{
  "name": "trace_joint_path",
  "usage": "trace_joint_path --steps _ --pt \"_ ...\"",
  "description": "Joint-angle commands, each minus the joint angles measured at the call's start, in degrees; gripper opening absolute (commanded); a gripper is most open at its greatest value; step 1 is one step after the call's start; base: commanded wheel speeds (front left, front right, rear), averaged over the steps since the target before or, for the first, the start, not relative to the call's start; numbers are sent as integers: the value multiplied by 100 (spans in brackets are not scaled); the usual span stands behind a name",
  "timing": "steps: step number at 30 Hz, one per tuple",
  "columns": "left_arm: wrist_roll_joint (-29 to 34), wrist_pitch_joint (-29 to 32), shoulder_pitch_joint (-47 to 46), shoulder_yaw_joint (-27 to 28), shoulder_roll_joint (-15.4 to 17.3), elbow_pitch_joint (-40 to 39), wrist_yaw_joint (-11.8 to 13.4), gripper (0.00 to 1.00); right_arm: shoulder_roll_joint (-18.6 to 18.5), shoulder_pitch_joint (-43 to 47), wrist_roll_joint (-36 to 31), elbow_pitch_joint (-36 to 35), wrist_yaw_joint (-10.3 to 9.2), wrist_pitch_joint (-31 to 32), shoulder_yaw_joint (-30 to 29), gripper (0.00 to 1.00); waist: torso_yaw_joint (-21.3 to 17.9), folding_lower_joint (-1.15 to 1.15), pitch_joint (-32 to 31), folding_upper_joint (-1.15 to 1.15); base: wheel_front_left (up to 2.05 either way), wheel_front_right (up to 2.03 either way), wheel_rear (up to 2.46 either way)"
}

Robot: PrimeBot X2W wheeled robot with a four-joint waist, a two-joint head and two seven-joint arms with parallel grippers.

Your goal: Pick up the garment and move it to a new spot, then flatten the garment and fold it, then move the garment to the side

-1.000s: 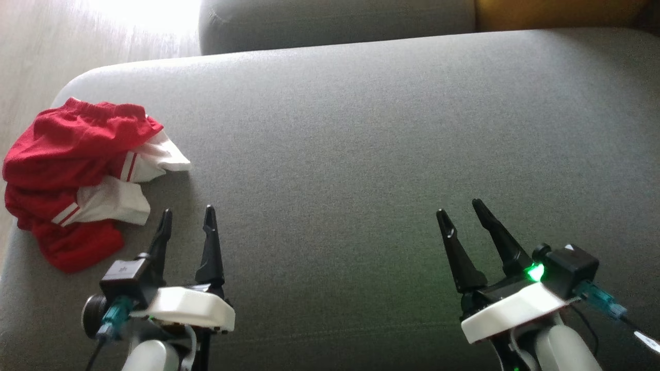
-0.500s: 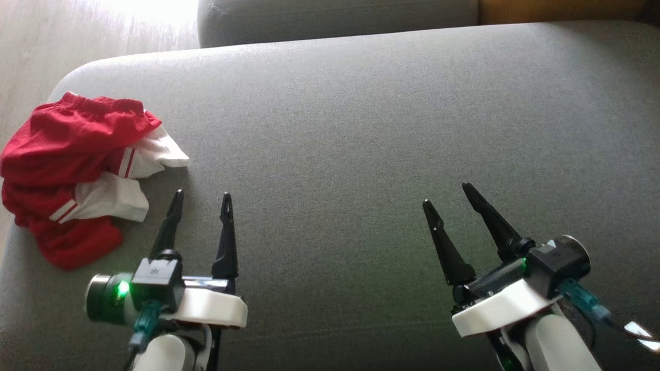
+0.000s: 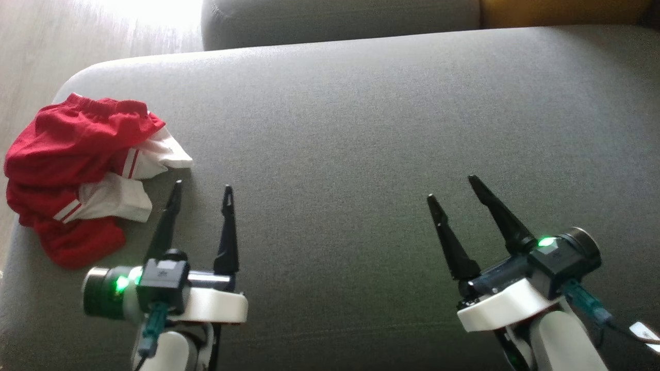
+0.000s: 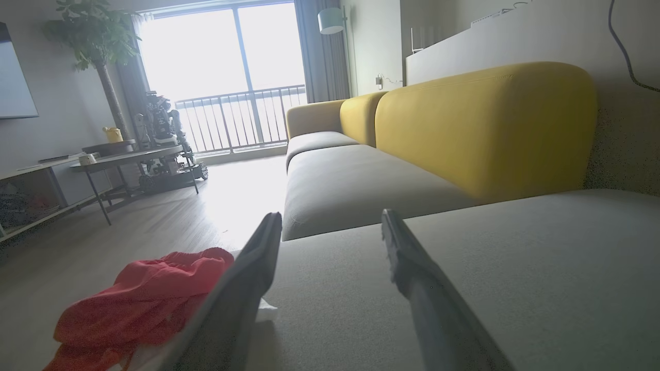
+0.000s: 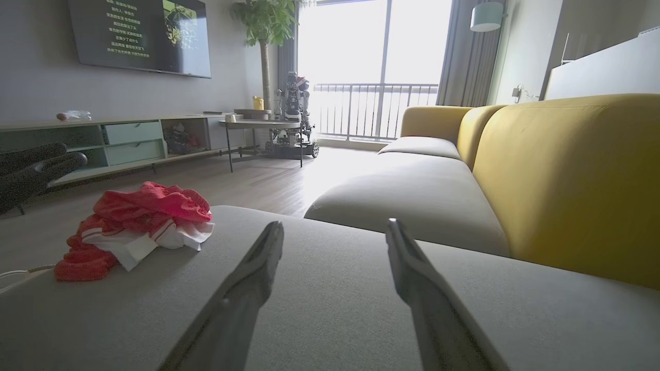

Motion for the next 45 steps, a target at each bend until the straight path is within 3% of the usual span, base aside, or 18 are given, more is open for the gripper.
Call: trace_joint_path --steps 1,10,20,28,35,45 --pt "-38 -34 -196 292 49 -166 37 100 -60 -195 9 -156 -1 -52 54 100 3 0 -20 0 0 0 0" --pt "-245 -34 -21 606 -113 -1 -93 100 -60 -118 56 -38 -1 -52 -135 100 18 0 -96 0 0 0 0" --pt "-473 -34 124 1022 -315 183 -473 100 -60 -29 40 -3 -1 -52 -291 100 44 0 -68 0 0 0 0" --pt "-404 -34 111 1189 -408 256 -622 100 -60 17 -3 47 -1 -52 -363 100 152 0 -45 0 0 0 0" --pt "-372 -34 122 1224 -442 248 -643 100 -60 77 -46 42 -1 -52 -331 100 476 0 -59 0 0 0 0" --pt "-386 -34 221 1197 -455 248 -597 100 -60 171 -108 50 -1 -52 -241 100 1254 0 -190 0 0 0 0"
